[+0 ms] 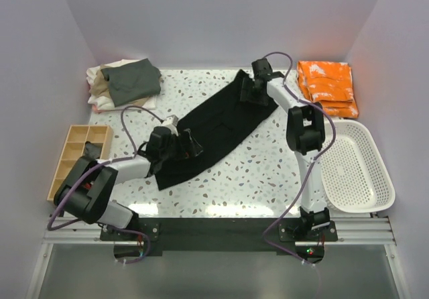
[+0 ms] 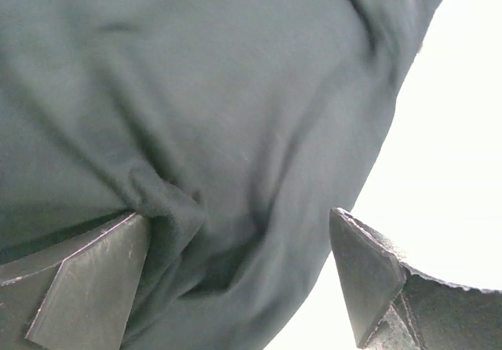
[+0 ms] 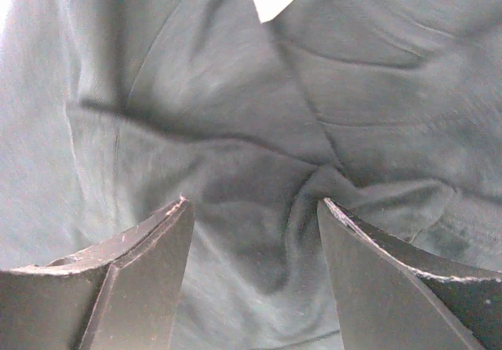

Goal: Fold and stack the t-shirts
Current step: Rotate the tshirt 90 degrees

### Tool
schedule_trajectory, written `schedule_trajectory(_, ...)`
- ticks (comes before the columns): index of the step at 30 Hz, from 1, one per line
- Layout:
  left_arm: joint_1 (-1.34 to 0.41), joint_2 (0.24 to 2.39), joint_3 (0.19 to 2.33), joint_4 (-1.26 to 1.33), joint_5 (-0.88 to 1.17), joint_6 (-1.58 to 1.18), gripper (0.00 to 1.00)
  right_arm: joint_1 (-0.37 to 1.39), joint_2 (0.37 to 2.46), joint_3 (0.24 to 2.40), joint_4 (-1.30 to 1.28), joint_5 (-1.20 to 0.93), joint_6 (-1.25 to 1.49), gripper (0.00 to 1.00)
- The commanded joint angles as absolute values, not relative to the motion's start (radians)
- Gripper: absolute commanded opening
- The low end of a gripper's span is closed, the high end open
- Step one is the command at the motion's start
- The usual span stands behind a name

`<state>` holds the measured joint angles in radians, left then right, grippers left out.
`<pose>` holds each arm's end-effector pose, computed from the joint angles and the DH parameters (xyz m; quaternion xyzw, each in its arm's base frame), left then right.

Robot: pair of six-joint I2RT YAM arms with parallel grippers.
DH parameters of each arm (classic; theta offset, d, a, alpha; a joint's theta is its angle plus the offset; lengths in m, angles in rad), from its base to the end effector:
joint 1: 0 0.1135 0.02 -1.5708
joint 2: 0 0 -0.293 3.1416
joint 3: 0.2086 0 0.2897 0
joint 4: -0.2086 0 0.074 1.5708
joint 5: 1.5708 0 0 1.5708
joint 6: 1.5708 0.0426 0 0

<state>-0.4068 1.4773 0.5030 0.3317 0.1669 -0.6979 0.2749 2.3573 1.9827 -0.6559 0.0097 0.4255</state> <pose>0.2675 -0.1230 0.1349 -0.0923 0.8871 -0.2975 0.3406 0.5517 0.1552 0.1726 0.0738 0.9609 0.0872 0.2523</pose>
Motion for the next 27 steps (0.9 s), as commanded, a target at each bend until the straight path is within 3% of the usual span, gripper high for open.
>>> schedule_trajectory(1,-0.54,1.491,0.428,0.111,0.412,-0.752,1.0,0.285,2.557,2.243,-0.79,-0.206,0.382,0.69)
schedule_trajectory(6,-0.774,1.6,0.577,0.002,0.512,-0.68,1.0,0.284,2.74,2.472,-0.761,-0.385,0.417,0.72)
schedule_trajectory(13,-0.845,1.628,0.75,-0.041,0.513,-0.65,1.0,0.259,2.721,2.406,-0.455,-0.682,0.55,0.75)
schedule_trajectory(18,-0.781,1.501,0.903,-0.205,0.249,-0.592,1.0,0.189,2.435,2.185,-0.281,-0.71,0.534,0.75)
schedule_trajectory(22,-0.64,1.419,0.968,-0.212,0.134,-0.537,1.0,0.15,2.172,1.973,-0.299,-0.577,0.436,0.76)
schedule_trajectory(27,-0.569,1.564,1.187,-0.187,0.078,-0.396,1.0,0.152,1.87,1.601,-0.334,-0.407,0.419,0.76)
